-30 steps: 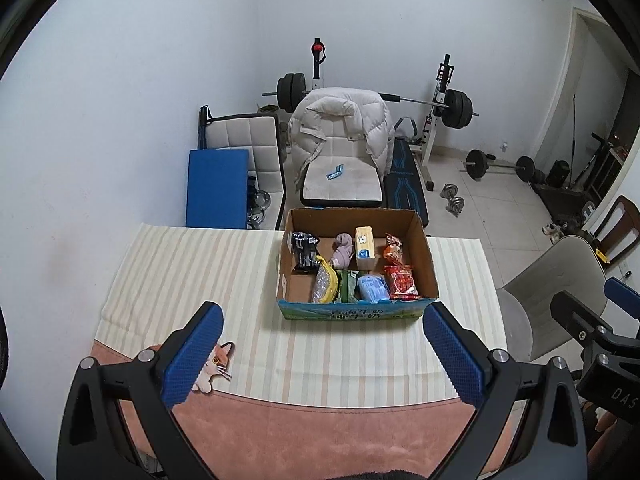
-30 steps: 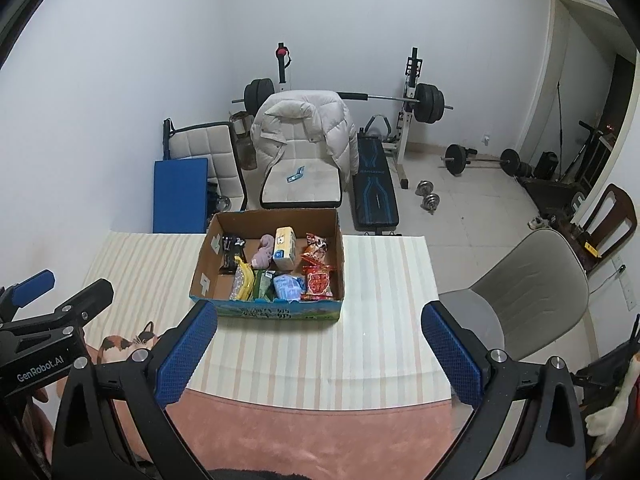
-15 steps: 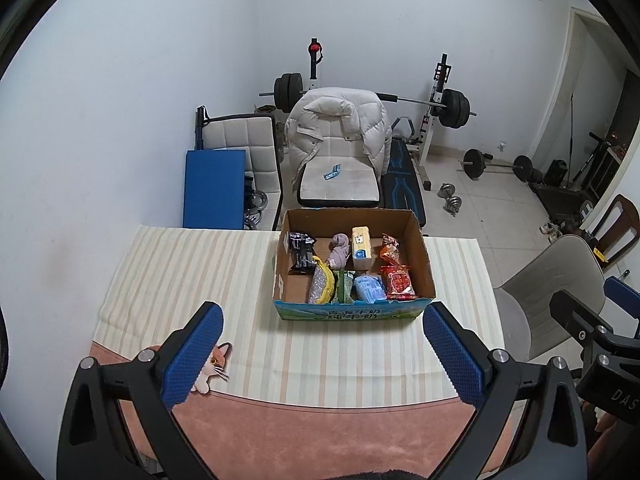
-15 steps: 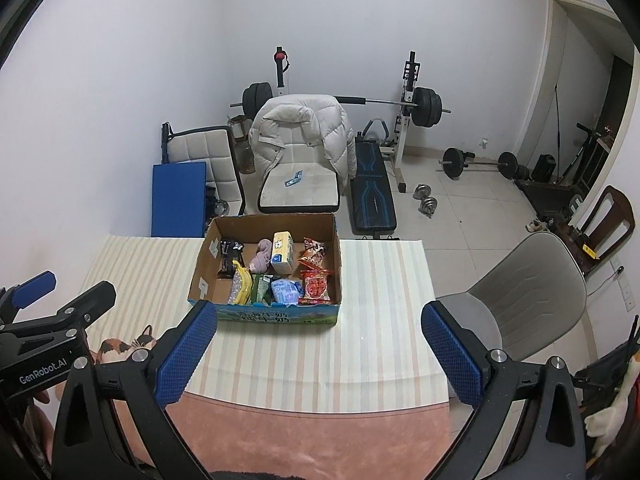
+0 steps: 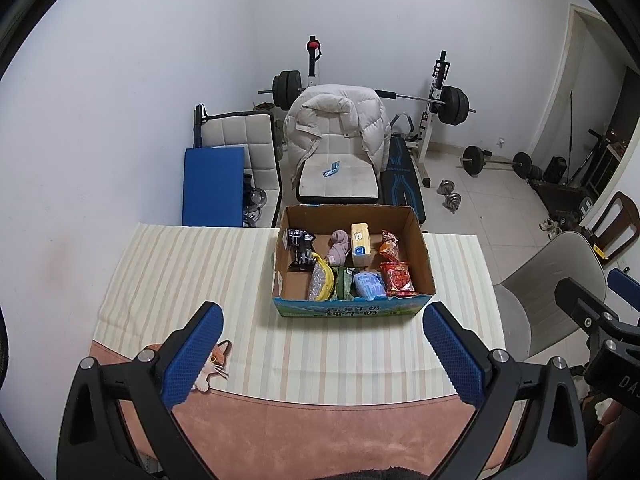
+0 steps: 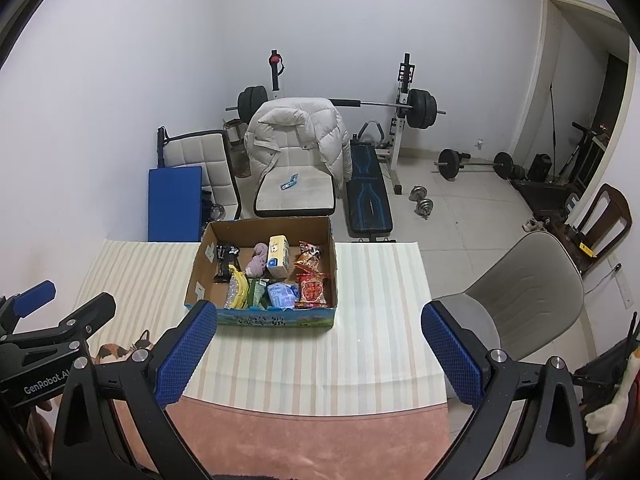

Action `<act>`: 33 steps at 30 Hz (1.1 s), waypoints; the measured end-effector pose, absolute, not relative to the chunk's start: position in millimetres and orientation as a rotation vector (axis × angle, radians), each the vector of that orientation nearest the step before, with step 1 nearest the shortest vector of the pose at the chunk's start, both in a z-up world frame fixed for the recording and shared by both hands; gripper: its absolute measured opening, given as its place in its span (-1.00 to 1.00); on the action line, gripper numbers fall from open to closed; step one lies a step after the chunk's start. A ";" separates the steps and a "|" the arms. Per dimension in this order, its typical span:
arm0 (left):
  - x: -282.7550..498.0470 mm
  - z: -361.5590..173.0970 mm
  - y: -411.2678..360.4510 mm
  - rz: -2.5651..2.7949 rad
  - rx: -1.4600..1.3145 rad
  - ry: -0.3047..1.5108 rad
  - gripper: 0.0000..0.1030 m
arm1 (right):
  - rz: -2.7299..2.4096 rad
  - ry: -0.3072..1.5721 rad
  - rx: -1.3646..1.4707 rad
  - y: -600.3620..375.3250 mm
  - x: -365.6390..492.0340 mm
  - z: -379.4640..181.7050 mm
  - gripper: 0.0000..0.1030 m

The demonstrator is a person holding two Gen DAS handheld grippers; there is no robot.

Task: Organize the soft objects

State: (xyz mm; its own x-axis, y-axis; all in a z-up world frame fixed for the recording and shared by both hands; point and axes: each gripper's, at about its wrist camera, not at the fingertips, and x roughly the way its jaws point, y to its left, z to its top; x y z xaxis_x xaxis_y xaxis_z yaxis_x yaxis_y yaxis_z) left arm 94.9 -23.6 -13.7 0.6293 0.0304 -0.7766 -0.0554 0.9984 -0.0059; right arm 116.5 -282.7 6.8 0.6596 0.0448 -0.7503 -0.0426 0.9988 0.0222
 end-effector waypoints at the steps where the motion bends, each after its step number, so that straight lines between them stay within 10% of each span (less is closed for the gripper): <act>1: 94.6 -13.6 -23.7 0.056 -0.027 0.886 0.99 | 0.048 0.848 0.002 -282.8 116.5 6.9 1.00; 33: 99.2 -8.7 -22.8 0.053 -0.027 0.883 0.99 | 0.036 0.842 0.002 -286.0 120.6 10.3 1.00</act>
State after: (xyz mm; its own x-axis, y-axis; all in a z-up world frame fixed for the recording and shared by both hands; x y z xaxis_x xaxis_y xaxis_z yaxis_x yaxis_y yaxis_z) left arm 99.2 -22.8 -8.7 0.6339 0.0347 -0.7726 -0.0571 0.9984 -0.0020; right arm 120.6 -286.0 10.3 0.6653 0.0327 -0.7458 -0.0314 0.9994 0.0157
